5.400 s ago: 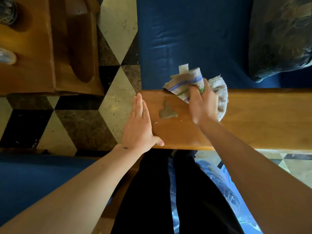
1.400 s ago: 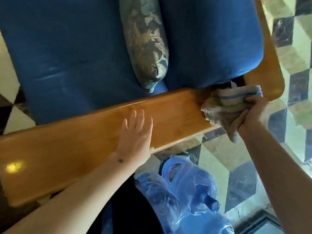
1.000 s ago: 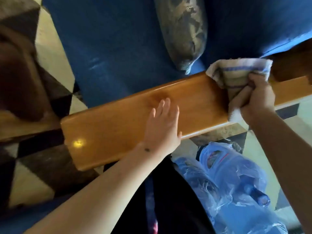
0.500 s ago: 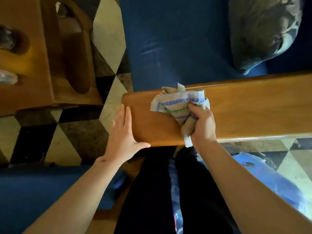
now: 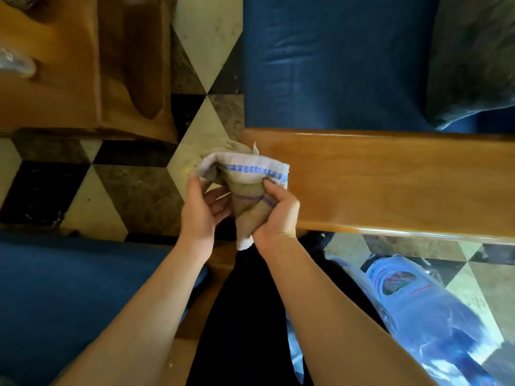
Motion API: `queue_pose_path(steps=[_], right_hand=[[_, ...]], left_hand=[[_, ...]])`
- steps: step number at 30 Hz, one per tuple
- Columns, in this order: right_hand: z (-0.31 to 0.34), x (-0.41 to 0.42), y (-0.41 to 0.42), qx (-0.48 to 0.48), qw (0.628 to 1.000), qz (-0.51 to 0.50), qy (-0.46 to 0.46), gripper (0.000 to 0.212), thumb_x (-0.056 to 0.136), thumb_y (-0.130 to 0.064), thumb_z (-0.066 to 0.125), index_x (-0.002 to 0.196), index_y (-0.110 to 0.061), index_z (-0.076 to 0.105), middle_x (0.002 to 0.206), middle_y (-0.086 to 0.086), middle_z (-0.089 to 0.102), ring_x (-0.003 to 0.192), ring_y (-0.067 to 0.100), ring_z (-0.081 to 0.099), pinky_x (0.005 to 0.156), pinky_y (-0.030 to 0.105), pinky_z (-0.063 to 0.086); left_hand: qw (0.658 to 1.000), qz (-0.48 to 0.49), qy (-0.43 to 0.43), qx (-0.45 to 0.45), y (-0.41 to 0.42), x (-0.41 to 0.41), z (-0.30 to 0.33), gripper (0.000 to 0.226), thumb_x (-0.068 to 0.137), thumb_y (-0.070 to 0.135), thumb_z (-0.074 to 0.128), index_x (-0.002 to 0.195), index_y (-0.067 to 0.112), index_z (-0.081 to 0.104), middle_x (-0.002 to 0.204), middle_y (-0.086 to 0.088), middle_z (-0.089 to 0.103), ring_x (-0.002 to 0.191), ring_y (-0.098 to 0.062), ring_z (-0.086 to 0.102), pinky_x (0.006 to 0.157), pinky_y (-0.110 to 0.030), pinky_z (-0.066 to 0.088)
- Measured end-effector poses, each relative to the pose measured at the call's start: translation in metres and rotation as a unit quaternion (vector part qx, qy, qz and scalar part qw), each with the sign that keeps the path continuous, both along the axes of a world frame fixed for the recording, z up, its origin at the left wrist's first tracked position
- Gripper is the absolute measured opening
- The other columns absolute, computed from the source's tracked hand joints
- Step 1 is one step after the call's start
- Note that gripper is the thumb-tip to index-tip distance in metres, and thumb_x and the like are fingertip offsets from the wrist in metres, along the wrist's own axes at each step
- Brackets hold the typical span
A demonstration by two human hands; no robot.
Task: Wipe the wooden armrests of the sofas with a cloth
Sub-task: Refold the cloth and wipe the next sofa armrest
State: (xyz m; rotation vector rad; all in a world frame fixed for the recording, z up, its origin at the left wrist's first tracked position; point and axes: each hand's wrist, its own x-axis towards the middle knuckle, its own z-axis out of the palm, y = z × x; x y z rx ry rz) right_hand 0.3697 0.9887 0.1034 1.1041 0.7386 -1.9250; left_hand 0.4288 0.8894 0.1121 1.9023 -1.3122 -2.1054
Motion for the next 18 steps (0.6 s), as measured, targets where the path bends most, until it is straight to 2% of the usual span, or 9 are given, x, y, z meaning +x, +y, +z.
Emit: queue_pose_path(steps=[2,5,8,10,12,14,15,17,18], right_hand=[[0.005,0.001,-0.014,-0.017,0.999,-0.002,-0.037,0.037,0.085,-0.016,0.058,0.116,-0.003,0.073,0.112,0.021,0.074,0.099,0.039,0.072,0.101,0.051,0.052],[0.01,-0.004,-0.017,-0.026,0.997,-0.022,-0.069,0.033,0.093,-0.021,0.055,0.109,-0.002,0.077,0.106,0.02,0.077,0.087,0.036,0.077,0.087,0.047,0.058],[0.016,-0.036,0.012,-0.047,0.995,-0.074,-0.038,0.041,0.1,-0.023,0.048,0.089,-0.007,0.084,0.099,0.018,0.079,0.082,0.035,0.078,0.074,0.046,0.061],[0.029,-0.067,0.049,-0.039,0.994,-0.103,0.005,0.044,0.101,-0.02,0.044,0.085,-0.008,0.083,0.096,0.018,0.079,0.081,0.034,0.078,0.077,0.048,0.057],[0.049,-0.101,0.094,0.013,0.991,-0.125,0.054,0.037,0.098,-0.016,0.045,0.092,-0.007,0.081,0.104,0.018,0.078,0.088,0.033,0.078,0.094,0.051,0.052],[0.07,-0.133,0.138,0.045,0.984,-0.141,0.098,0.034,0.09,-0.012,0.052,0.117,-0.007,0.073,0.118,0.016,0.075,0.101,0.033,0.075,0.097,0.051,0.054],[0.078,-0.143,0.156,0.053,0.98,-0.158,0.111,0.041,0.089,-0.01,0.053,0.128,-0.006,0.067,0.122,0.013,0.072,0.104,0.032,0.074,0.086,0.048,0.06],[0.088,-0.154,0.182,0.076,0.973,-0.167,0.138,0.04,0.097,-0.009,0.049,0.135,-0.006,0.061,0.117,0.01,0.071,0.105,0.028,0.073,0.068,0.037,0.064],[0.09,-0.155,0.19,0.101,0.972,-0.149,0.154,0.036,0.101,-0.011,0.045,0.131,-0.007,0.063,0.112,0.008,0.072,0.11,0.025,0.072,0.071,0.034,0.064]], left_hand=[[0.999,0.029,0.003,0.017,0.001,0.003,-0.004,0.058,0.095,0.071,0.044,0.121,0.027,0.069,0.106,-0.006,0.079,0.103,-0.027,0.076,0.09,-0.048,0.06],[0.996,0.058,-0.015,0.059,0.002,0.002,-0.005,0.062,0.097,0.072,0.036,0.122,0.026,0.069,0.119,-0.011,0.075,0.112,-0.03,0.072,0.103,-0.053,0.052],[0.999,0.006,-0.024,0.028,0.002,-0.004,-0.001,0.069,0.103,0.068,0.022,0.138,0.024,0.061,0.116,0.002,0.07,0.101,-0.006,0.07,0.09,-0.035,0.055],[0.997,-0.066,-0.032,-0.021,0.009,-0.013,0.007,0.067,0.107,0.06,0.016,0.144,0.021,0.055,0.121,0.002,0.068,0.104,-0.005,0.068,0.091,-0.031,0.052],[0.986,-0.135,-0.041,-0.088,0.02,-0.024,0.015,0.059,0.109,0.053,0.02,0.148,0.022,0.051,0.144,-0.001,0.058,0.129,-0.012,0.054,0.108,-0.035,0.042],[0.943,-0.246,-0.063,-0.215,0.031,-0.035,0.02,0.05,0.108,0.048,0.033,0.15,0.025,0.047,0.152,0.005,0.05,0.137,-0.007,0.044,0.111,-0.031,0.035],[0.908,-0.303,-0.072,-0.28,0.035,-0.041,0.022,0.048,0.106,0.044,0.041,0.15,0.025,0.046,0.152,0.006,0.049,0.138,-0.008,0.043,0.111,-0.029,0.033],[0.835,-0.399,-0.054,-0.376,0.047,-0.053,0.024,0.05,0.102,0.037,0.054,0.149,0.02,0.046,0.15,0.002,0.049,0.14,-0.013,0.04,0.113,-0.029,0.032],[0.802,-0.443,-0.038,-0.399,0.055,-0.058,0.024,0.052,0.101,0.034,0.057,0.149,0.017,0.046,0.151,0.0,0.048,0.142,-0.016,0.039,0.116,-0.032,0.033]])
